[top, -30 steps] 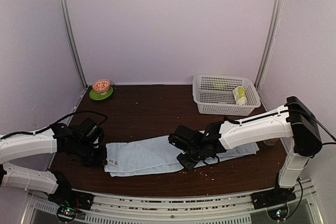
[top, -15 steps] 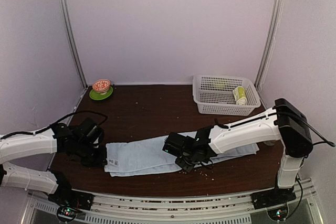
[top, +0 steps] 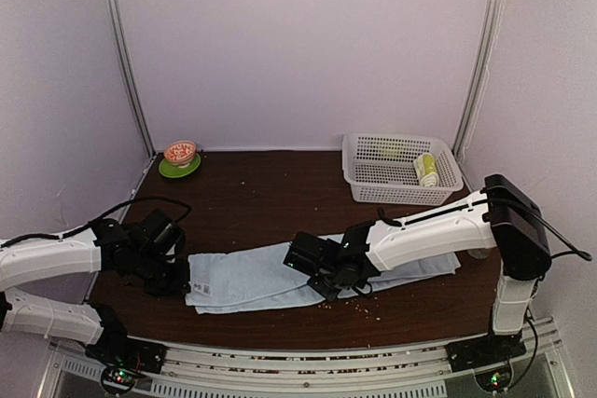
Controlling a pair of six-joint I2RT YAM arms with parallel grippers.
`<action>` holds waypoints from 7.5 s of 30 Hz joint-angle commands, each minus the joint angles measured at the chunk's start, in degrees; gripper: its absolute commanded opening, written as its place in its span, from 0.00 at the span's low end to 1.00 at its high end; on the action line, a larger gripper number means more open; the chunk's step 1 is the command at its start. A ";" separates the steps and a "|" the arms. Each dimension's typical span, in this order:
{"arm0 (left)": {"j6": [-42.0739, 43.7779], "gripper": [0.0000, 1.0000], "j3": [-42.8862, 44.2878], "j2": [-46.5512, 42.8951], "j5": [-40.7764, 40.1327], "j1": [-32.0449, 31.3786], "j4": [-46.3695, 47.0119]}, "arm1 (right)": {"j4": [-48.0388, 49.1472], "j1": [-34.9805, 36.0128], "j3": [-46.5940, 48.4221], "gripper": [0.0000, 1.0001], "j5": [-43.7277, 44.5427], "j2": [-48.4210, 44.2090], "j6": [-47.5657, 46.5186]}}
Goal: Roll the towels
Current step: Smooth out the towel at the center of the board, then pick up the towel from the center of the board, then fold the towel at the center of the board.
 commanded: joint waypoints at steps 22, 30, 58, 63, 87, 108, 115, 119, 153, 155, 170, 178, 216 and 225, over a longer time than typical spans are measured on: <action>1.08 0.00 2.75 -1.88 0.11 0.34 -0.97 | -2.00 0.95 -5.53 0.00 -6.72 -9.91 1.49; 1.04 0.00 1.79 -2.11 0.28 0.33 -0.74 | -1.18 1.84 -8.03 0.00 -10.67 -9.32 1.67; 7.57 0.61 9.20 -8.98 -0.72 0.62 -7.71 | -2.08 -1.51 -10.12 0.53 -16.60 -17.97 4.91; 9.14 0.53 12.85 0.87 1.43 1.51 -2.16 | -0.08 -4.75 -11.80 0.52 -9.92 -19.69 9.96; 10.48 0.00 1.83 25.71 4.39 5.28 8.79 | 3.48 -14.86 -21.78 0.51 0.74 -27.77 25.79; 13.13 0.04 9.11 16.84 -3.86 21.42 -3.50 | 7.56 -20.97 -30.25 0.49 -3.58 -32.52 30.93; 15.61 0.46 16.33 13.31 2.06 15.27 -4.90 | 6.19 -21.37 -23.18 0.45 -9.69 -22.78 25.25; 13.80 0.44 15.36 16.89 4.67 14.05 0.38 | 4.73 -23.32 -21.25 0.43 -11.47 -17.55 25.24; 14.77 0.44 6.23 24.44 7.11 13.08 12.11 | 1.72 -32.19 -35.92 0.49 -17.46 -29.12 36.12; 15.23 0.46 7.30 23.44 7.60 12.88 11.16 | -0.20 -32.19 -35.02 0.51 -15.85 -33.18 37.33; 14.98 0.47 9.45 22.18 4.85 12.87 11.15 | -1.26 -32.28 -40.08 0.52 -15.80 -39.26 47.66; 15.79 0.46 8.59 20.66 5.56 12.78 11.43 | 4.14 -32.71 -44.77 0.51 -18.56 -35.25 50.89; 12.97 0.44 10.79 8.31 7.10 11.71 4.99 | -13.41 -33.42 -25.71 0.00 -8.24 -59.46 18.13; 12.38 0.44 9.00 5.51 7.18 11.50 4.68 | -7.69 -30.03 -24.21 0.00 -15.63 -58.96 16.95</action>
